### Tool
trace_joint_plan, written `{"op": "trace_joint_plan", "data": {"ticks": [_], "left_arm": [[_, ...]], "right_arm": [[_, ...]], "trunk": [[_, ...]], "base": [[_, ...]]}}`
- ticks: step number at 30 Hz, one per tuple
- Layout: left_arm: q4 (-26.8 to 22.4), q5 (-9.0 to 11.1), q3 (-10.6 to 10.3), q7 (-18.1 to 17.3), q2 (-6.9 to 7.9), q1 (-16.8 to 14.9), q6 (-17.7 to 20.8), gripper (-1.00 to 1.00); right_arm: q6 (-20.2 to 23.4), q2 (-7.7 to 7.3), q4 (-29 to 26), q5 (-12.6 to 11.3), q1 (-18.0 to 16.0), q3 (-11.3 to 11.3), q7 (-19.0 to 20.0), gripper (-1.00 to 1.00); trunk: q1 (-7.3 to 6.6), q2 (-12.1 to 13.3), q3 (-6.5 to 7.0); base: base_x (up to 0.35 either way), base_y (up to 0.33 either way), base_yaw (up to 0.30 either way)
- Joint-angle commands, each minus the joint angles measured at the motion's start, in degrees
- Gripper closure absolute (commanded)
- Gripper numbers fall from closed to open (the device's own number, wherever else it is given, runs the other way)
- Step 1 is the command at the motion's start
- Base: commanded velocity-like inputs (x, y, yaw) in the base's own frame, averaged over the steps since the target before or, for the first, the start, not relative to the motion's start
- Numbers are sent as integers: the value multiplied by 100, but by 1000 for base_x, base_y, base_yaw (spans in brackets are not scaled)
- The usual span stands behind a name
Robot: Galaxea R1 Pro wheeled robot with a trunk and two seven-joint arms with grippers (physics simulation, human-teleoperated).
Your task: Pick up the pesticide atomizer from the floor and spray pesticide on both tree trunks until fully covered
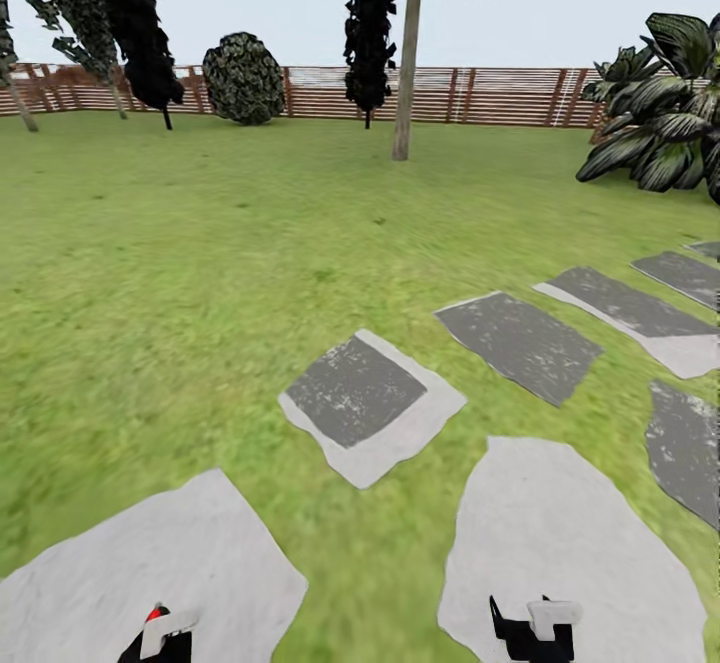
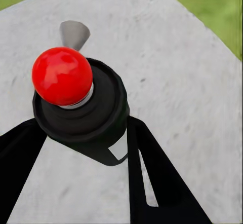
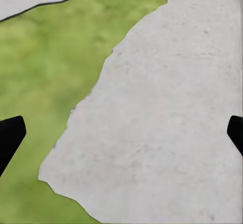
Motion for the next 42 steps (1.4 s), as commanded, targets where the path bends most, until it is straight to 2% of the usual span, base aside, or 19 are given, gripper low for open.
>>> {"op": "trace_joint_plan", "data": {"ticks": [1,42], "left_arm": [[4,-61,24,24,-1,-3,-18,100],[4,-65,16,24,-10,-3,-18,100]], "right_arm": [[-17,1,6,-1,-4,1,-1,-100],[-21,-7,6,7,-4,10,-2,-100]], "trunk": [[3,-1,-4],[3,-1,-4]], "base": [[338,0,-100],[338,0,-5]]}}
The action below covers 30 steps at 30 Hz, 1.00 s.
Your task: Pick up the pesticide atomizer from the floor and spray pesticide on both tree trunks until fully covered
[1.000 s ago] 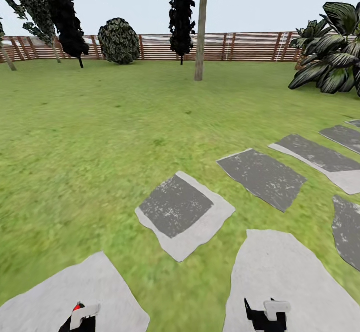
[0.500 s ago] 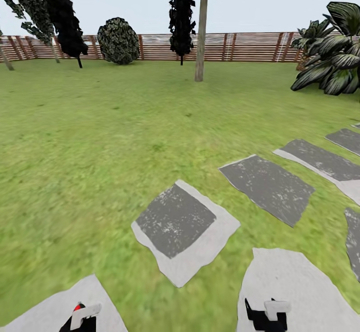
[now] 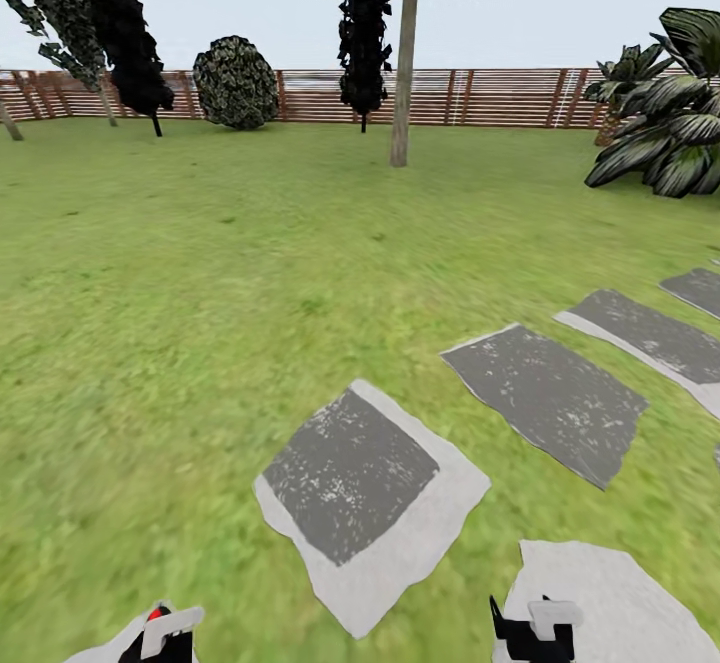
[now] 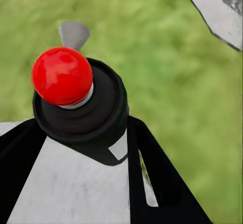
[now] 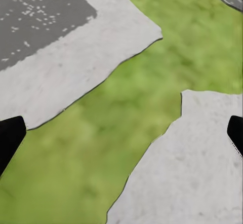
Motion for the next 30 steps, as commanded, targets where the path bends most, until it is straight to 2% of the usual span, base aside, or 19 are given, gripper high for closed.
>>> {"op": "trace_joint_plan", "data": {"ticks": [1,13,20,30], "left_arm": [[8,-61,23,24,-1,-4,-19,100],[14,-61,23,24,-1,-4,-19,100],[26,-61,23,24,-2,-4,-19,100],[27,-61,23,24,-2,-4,-19,100]], "right_arm": [[-16,1,5,0,-3,1,-2,-100],[-17,6,5,0,-3,1,-2,-100],[-14,8,5,1,-3,1,-2,-100],[-16,8,5,1,-3,1,-2,-100]], "trunk": [[3,-1,-4],[3,-1,-2],[3,-1,10],[3,-1,94]], "base": [[338,0,-153],[338,0,-227],[338,0,-28],[338,0,-1]]}}
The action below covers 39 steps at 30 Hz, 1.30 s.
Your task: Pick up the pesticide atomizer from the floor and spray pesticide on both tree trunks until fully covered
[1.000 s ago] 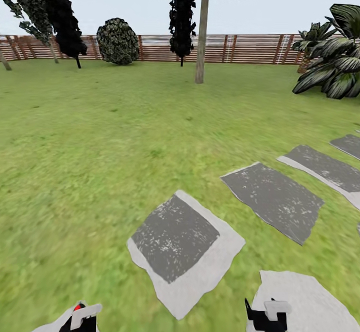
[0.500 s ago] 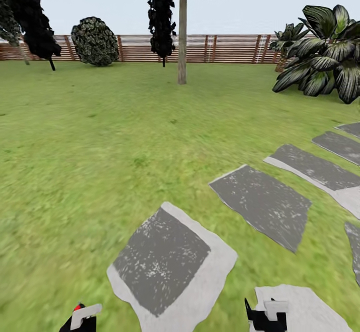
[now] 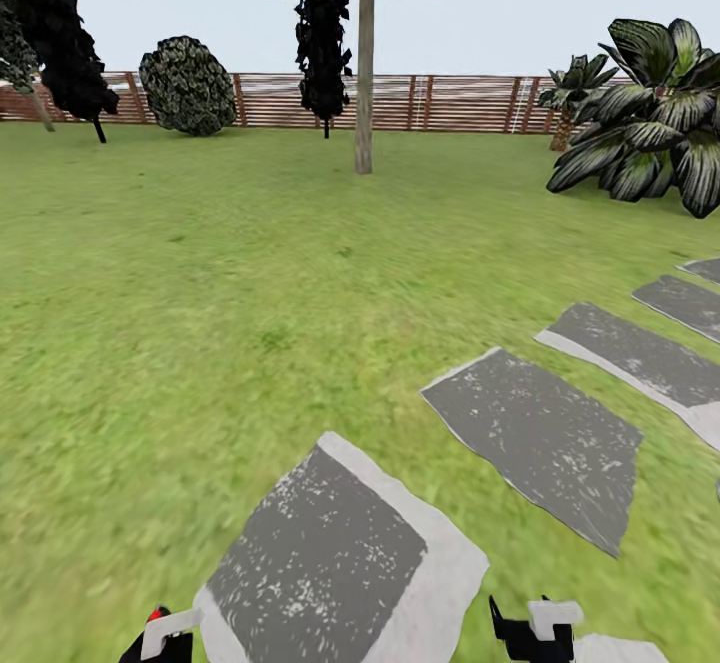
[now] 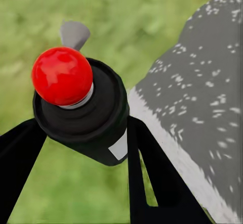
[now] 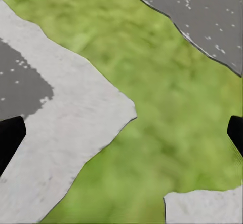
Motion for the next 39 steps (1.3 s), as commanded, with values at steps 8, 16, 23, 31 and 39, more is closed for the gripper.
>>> {"op": "trace_joint_plan", "data": {"ticks": [8,16,23,31,39], "left_arm": [[8,-60,24,24,-2,-4,-19,100],[6,-60,24,24,-2,-4,-19,100],[-9,-60,24,24,-2,-4,-19,100],[-5,-60,24,24,-2,-4,-19,100],[-13,-60,24,24,-2,-4,-19,100]], "right_arm": [[-16,0,5,0,-3,1,-2,-100],[-17,0,5,0,-3,1,-2,-100],[-20,0,5,5,-3,1,-2,-100],[-16,0,5,6,-3,1,-2,-100],[-20,0,5,8,-3,7,4,-100]], "trunk": [[3,-1,67],[3,-1,97],[3,-1,98],[3,-1,98],[3,-1,98]], "base": [[338,0,0],[338,0,0],[338,0,0],[338,0,0],[338,0,0]]}}
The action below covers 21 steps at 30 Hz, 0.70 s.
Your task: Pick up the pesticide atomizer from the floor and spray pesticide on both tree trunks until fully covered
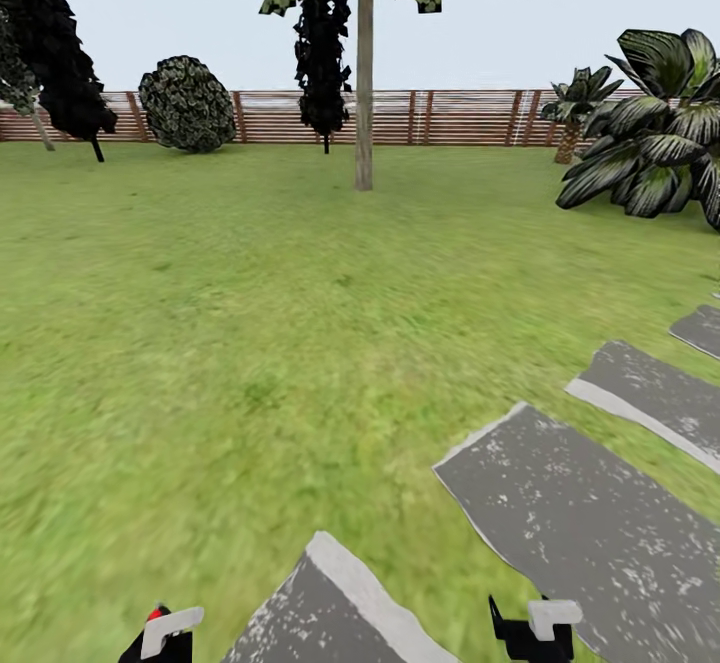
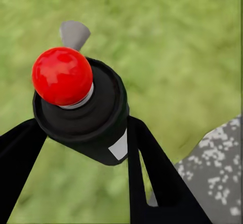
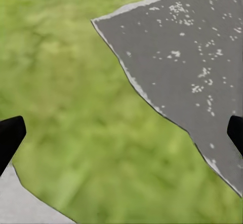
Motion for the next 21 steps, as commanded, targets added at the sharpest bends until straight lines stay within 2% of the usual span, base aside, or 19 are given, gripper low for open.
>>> {"op": "trace_joint_plan", "data": {"ticks": [1,21], "left_arm": [[8,-61,23,24,-2,-4,-19,100],[37,-61,23,24,-2,-4,-19,100]], "right_arm": [[-17,-1,5,0,-3,2,-1,-100],[-10,-1,5,9,-3,4,-8,-100]], "trunk": [[2,-1,-5],[2,-1,-5]], "base": [[338,0,0],[338,0,0]]}}
